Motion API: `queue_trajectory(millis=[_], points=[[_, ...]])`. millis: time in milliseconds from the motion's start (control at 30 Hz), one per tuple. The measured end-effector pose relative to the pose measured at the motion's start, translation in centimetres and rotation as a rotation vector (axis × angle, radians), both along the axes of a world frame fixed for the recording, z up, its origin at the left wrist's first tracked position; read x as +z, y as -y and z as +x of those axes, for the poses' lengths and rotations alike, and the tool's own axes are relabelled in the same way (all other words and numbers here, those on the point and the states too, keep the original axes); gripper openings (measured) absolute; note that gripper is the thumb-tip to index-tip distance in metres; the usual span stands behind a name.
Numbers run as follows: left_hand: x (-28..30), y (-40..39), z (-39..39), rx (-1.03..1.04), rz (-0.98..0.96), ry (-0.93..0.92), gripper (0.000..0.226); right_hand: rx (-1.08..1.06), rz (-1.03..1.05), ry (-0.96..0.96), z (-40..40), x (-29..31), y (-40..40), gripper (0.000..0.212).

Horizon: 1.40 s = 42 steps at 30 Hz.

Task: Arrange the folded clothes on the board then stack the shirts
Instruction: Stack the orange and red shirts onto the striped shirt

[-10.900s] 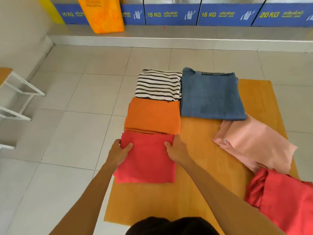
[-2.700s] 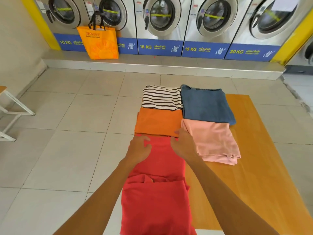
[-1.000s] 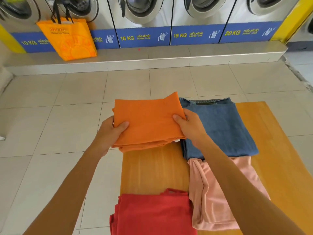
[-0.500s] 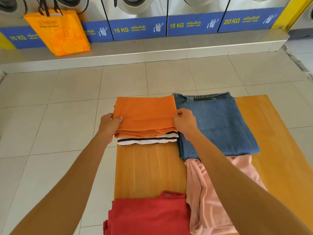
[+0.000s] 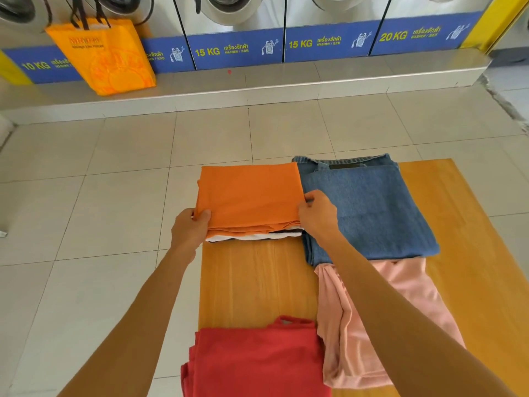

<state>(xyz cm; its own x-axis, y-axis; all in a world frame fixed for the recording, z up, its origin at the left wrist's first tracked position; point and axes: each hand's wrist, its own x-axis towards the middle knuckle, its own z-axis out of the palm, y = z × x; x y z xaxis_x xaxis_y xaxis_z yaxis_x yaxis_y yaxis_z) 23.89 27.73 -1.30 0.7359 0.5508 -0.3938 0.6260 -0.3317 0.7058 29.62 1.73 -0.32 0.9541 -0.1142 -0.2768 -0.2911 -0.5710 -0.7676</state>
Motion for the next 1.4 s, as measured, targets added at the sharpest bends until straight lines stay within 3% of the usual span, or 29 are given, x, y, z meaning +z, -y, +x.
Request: queue_trajectory(millis=[133,367,500,600,700,767,900,1067,1267,1400], points=[[0.1,0.2,-5.9,0.042,-0.137,0.018,0.036,-0.079,0.127,-0.02,-4.8,2.2,0.9,0.036],[0.6,2.2,-20.9,0.075,-0.208,-0.039,0.023,-0.05,0.123,-0.124,-17.8,3.0,3.7,0.024],[0.3,3.9,-27.7,0.086,-0.175,-0.107,0.033,0.061,0.094,-0.342,-24.3,2.6,5.3,0.015],[-0.1,4.5,-30.5,0.094,-0.129,-0.153,0.055,0.187,-0.099,-0.338,-27.5,2.7,5.8,0.016],[-0.6,5.0,-32.1,0.076,-0.155,-0.253,0.095,0.196,-0.253,-0.277,-29.4,2.5,5.7,0.019],[0.0,5.9,-32.5,0.03,-0.156,-0.305,0.101,0.166,-0.258,-0.248,-30.4,2.1,5.2,0.031],[1.2,7.7,-31.6,-0.052,-0.183,-0.349,0.096,0.085,-0.058,-0.322,-31.7,1.9,3.9,0.068],[2.8,8.4,-29.6,0.135,-0.574,-0.303,0.079,0.019,0.196,-0.439,-31.0,2.3,3.5,0.06],[3.8,7.6,-28.2,0.124,-0.647,-0.19,0.061,0.018,0.27,-0.308,-30.1,2.5,2.8,0.054],[4.7,6.0,-26.1,0.101,-0.722,-0.099,0.05,0.047,0.34,-0.133,-26.7,3.0,3.1,0.079]])
